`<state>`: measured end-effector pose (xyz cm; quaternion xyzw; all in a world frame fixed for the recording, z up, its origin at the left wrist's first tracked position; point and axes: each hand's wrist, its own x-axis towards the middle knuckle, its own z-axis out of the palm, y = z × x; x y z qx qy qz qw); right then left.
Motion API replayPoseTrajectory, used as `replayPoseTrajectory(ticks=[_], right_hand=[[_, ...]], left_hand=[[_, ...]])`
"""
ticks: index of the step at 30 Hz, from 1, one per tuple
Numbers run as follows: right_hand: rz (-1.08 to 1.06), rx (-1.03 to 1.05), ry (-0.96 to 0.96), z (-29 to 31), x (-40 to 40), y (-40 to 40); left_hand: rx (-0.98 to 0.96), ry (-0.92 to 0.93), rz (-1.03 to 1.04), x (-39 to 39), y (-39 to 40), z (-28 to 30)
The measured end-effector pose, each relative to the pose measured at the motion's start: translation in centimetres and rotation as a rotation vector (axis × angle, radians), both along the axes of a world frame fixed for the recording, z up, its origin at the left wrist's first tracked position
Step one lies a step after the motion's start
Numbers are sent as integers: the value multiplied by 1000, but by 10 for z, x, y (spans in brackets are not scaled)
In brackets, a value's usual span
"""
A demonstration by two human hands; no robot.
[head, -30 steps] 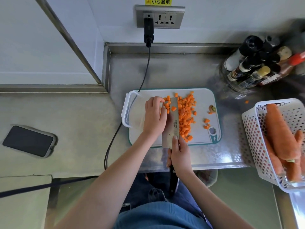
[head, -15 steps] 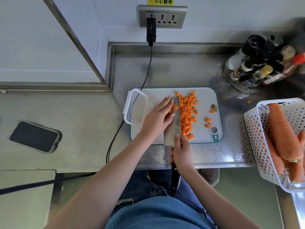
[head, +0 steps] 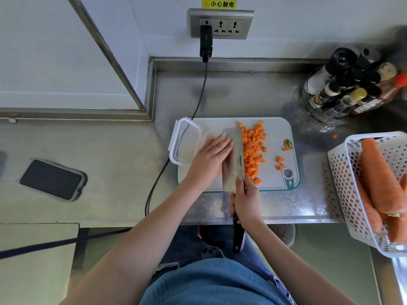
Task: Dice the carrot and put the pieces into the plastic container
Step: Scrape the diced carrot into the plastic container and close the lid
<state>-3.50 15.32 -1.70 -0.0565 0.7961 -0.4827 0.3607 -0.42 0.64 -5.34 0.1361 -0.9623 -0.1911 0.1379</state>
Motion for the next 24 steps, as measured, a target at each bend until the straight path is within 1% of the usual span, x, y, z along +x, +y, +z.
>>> replayPoseTrajectory(ticks=[2, 5, 8, 9, 12, 17, 19, 21, 22, 24], right_hand=[[-15, 0, -1, -1, -1, 1], [-8, -13, 0, 1, -3, 3], [-43, -25, 21, 2, -12, 7], [-66, -26, 32, 2, -18, 8], [-132, 6, 81, -1, -40, 16], [-244, 60, 97, -4, -83, 34], [-260, 81, 128, -6, -97, 43], [-250, 122, 190, -6, -107, 55], [-234, 150, 231, -5, -111, 62], [-196, 198, 307, -2, -117, 75]], left_hand=[[5, 25, 78, 11, -2, -2], [5, 42, 75, 21, -1, -2], [104, 102, 193, 24, 4, 9], [104, 125, 198, 28, 6, 10], [14, 150, 78, 39, 18, 6], [-47, 198, -85, 33, 38, -2], [-63, 203, -199, 26, 49, -4], [-95, 146, -295, 18, 63, -7], [-109, 91, -302, 15, 68, -9], [-114, -38, -240, 10, 75, -12]])
